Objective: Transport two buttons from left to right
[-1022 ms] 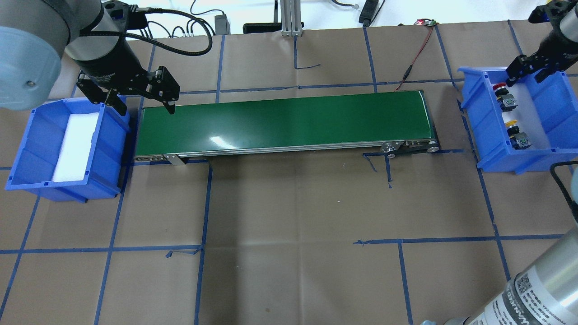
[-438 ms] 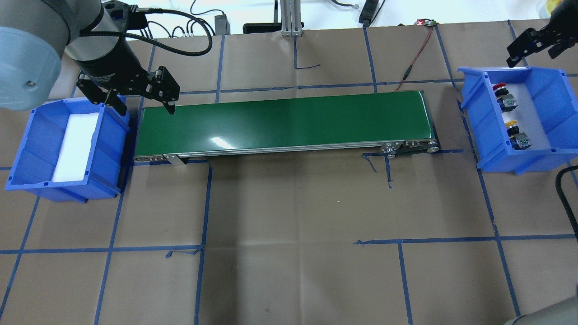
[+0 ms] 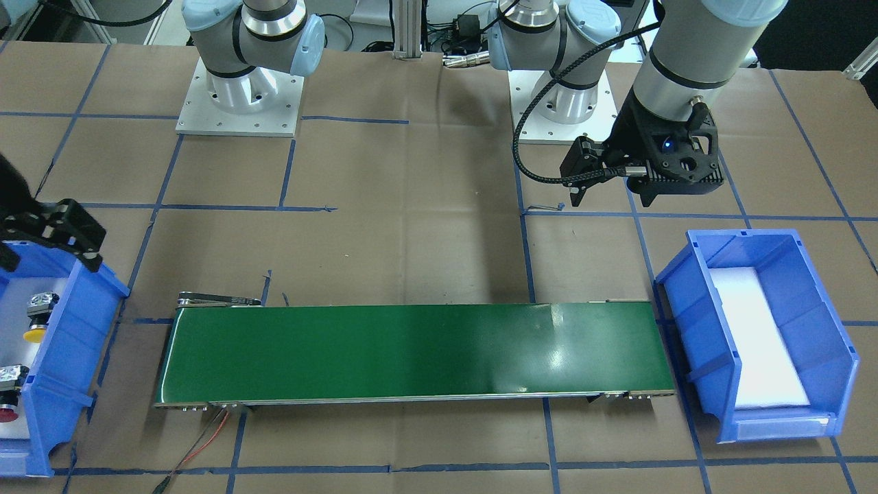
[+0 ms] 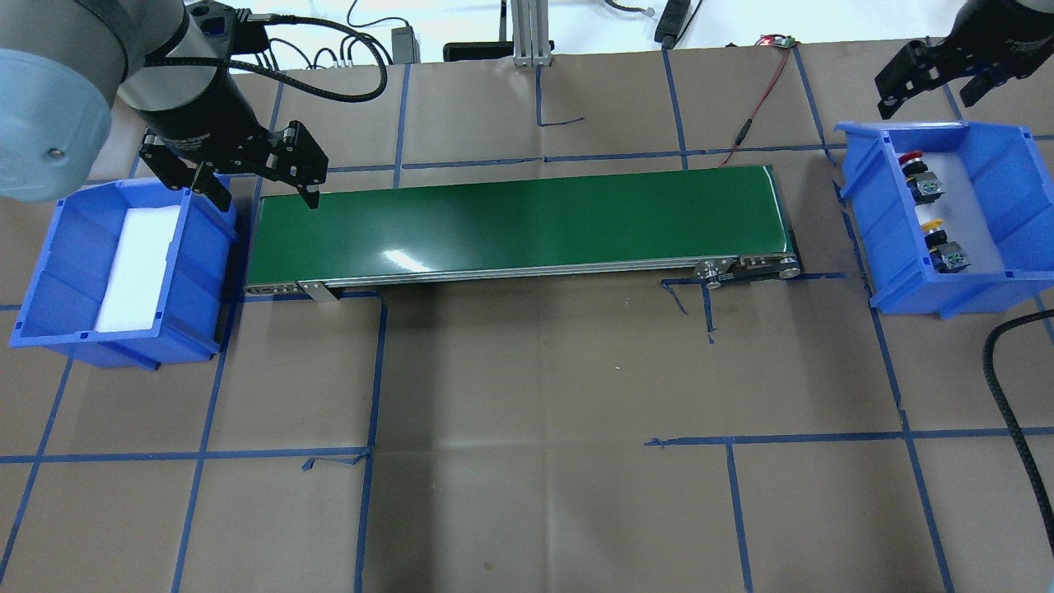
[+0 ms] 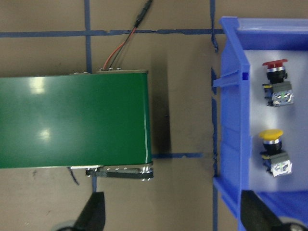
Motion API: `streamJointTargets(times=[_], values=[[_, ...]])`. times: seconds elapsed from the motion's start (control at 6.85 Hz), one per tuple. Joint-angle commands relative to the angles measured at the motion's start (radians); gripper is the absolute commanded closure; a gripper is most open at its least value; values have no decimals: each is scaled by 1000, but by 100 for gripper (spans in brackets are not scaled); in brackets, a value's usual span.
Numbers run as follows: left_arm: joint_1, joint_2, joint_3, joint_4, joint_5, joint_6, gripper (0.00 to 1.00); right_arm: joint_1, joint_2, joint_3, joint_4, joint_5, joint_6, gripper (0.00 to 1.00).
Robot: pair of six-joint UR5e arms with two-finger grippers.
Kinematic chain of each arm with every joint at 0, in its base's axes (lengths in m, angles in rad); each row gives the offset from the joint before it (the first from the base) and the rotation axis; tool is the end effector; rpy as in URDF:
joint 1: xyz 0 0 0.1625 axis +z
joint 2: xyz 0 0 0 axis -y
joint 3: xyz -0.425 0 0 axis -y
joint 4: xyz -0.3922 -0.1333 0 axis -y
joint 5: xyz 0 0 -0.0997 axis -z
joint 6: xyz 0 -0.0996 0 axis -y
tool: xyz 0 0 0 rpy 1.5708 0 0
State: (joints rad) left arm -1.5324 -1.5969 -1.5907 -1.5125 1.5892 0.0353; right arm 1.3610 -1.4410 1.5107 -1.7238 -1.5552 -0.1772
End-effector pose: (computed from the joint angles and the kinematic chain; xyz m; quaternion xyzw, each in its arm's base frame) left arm -0.1120 -0.5085 0.4710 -0.0016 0.9999 -0.0058 0.0094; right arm 0.0165 -0.5698 0.4657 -0.0160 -0.9990 0.0424 0.0004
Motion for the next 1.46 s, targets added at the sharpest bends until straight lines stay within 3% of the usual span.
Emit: streamJointTargets(times=[0.0, 0.58, 1.31], values=[[0, 0, 0, 0, 0, 0, 0, 122, -93, 8, 126, 0, 206, 0], [0, 0, 0, 0, 0, 0, 0, 257, -131, 29, 182, -28, 320, 0], [0, 0, 0, 0, 0, 0, 0, 279, -164, 78, 176, -29, 321, 0]])
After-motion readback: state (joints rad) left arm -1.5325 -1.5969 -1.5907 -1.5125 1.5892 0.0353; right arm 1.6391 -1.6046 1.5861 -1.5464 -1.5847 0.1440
